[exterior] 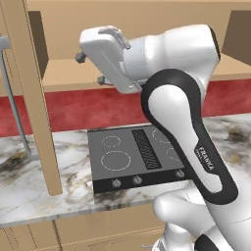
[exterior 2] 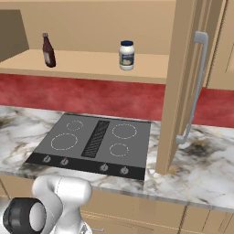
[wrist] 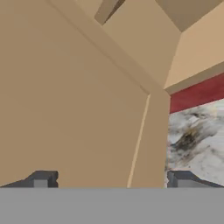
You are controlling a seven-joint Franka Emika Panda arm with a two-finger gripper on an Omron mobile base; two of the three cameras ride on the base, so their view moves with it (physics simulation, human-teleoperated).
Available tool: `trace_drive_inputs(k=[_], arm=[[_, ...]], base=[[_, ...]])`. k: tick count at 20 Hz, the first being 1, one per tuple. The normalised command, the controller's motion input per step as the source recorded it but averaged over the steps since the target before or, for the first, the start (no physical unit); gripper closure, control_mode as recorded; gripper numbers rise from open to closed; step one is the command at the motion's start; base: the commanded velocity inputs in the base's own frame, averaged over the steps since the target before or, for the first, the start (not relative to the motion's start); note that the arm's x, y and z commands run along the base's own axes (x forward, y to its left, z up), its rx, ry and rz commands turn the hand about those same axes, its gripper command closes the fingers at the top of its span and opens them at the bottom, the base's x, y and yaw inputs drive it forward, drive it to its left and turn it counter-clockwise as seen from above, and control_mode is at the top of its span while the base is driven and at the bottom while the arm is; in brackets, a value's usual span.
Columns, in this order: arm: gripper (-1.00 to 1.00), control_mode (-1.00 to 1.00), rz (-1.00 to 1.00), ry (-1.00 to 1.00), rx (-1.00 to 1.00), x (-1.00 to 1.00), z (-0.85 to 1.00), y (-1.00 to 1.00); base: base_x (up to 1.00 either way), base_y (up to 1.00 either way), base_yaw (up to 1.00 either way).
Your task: Move the ketchup and mayonnaise from the cabinet to the dining counter.
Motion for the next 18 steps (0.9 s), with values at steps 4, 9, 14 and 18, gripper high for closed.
trace_drive_inputs(k=[4, 9, 14, 18], arm=[[-1.00, -1.00, -0.06, -0.21, -0.01, -0.03, 0.00, -0.74], [-1.00, -1.00, -0.06, -0.13, 0.00, 0.00, 0.02, -0.68], [-1.00, -1.00, -0.04, -0.03, -0.02, 0.00, 0.10, -0.56], [-1.00, -1.00, -0.07, 0.00, -0.07, 0.00, 0.09, -0.43]], base=[[0.00, 0.00, 0.00], [0.00, 0.00, 0.00], [0.00, 0.00, 0.00], [0.00, 0.00, 0.00]])
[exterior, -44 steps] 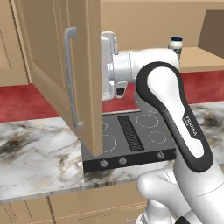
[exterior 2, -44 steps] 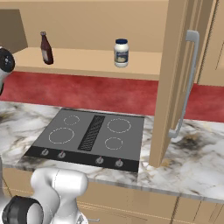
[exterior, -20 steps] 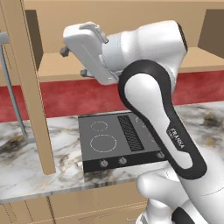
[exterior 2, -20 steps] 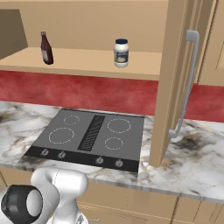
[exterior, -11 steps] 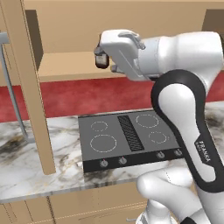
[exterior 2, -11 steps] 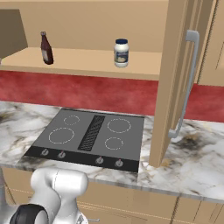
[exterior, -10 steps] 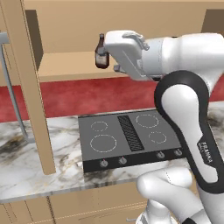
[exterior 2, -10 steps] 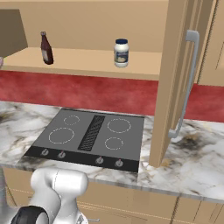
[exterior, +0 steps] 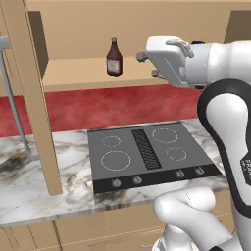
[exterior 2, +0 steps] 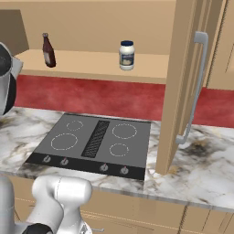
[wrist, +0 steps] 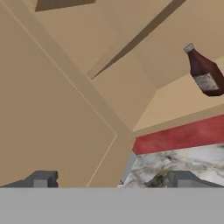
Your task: Move the ketchup and mayonnaise from the cabinet to the dining counter.
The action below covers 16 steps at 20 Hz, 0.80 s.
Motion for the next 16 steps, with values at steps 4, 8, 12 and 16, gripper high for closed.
trace_drive_inputs(k=[4, 8, 12, 16], arm=[[-1.00, -1.00, -0.13, 0.00, -0.16, 0.00, 0.07, -0.26], [-1.00, -1.00, -0.14, 0.02, -0.18, 0.00, 0.07, -0.22], [-1.00, -1.00, -0.13, 0.10, -0.13, 0.05, 0.01, -0.21], [-1.00, -1.00, -0.11, 0.05, -0.04, 0.10, 0.00, -0.18]], base=[[0.00, 0.00, 0.00], [0.00, 0.00, 0.00], [0.00, 0.00, 0.00], [0.00, 0.00, 0.00]])
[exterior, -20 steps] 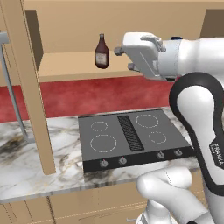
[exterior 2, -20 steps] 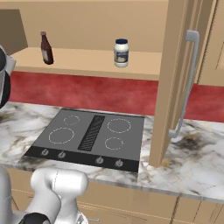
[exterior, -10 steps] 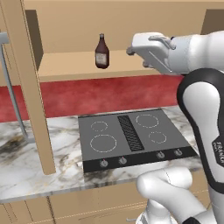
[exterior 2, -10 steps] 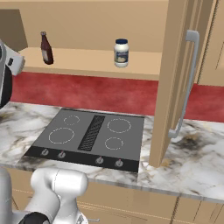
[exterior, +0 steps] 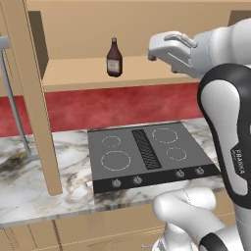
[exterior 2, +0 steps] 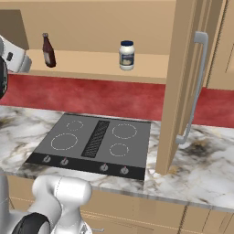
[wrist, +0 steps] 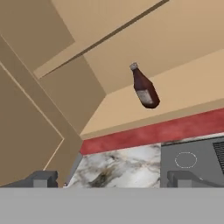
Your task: Move the ketchup and mayonnaise from the cabinet to the dining counter.
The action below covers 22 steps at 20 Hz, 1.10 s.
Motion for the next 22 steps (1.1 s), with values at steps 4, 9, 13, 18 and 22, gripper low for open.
trace_drive_inputs(k=[4, 9, 13, 18, 22], arm=[[-1.00, -1.00, -0.09, 0.04, 0.00, 0.27, -0.02, -0.26], [-1.00, -1.00, -0.03, 0.00, -0.04, 0.24, -0.03, -0.22], [-1.00, -1.00, 0.00, -0.05, -0.17, 0.21, -0.17, -0.15], [-1.00, -1.00, 0.00, -0.07, -0.22, 0.38, -0.12, -0.01], [-1.00, -1.00, 0.00, -0.06, -0.15, 0.43, 0.00, 0.07]], base=[[0.00, 0.00, 0.00], [0.00, 0.00, 0.00], [0.00, 0.00, 0.00], [0.00, 0.00, 0.00], [0.00, 0.00, 0.00]])
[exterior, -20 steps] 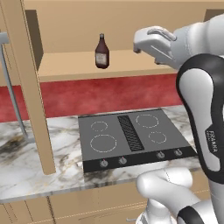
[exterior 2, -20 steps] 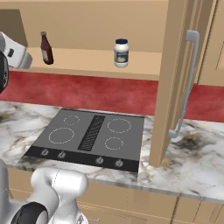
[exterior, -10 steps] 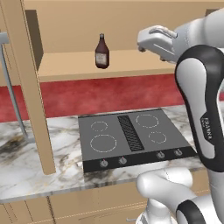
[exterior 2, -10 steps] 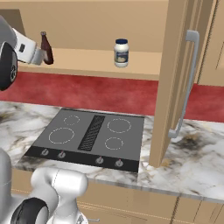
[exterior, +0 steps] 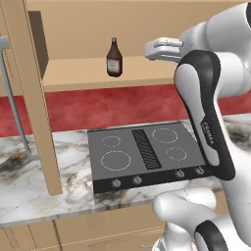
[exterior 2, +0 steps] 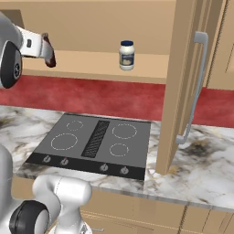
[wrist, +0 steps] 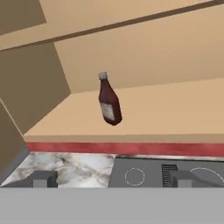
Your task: Move the ketchup and mayonnaise from the cabinet to the dining counter.
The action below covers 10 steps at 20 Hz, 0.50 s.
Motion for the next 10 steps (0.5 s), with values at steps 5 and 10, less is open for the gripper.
trace_drive_inputs(k=[5, 10], arm=[[-1.00, -1.00, 0.00, 0.00, -0.07, 0.35, 0.00, 0.13], [-1.00, -1.00, 0.00, 0.00, -0.02, 0.41, -0.02, 0.25]], base=[[0.00, 0.00, 0.00], [0.00, 0.00, 0.00]])
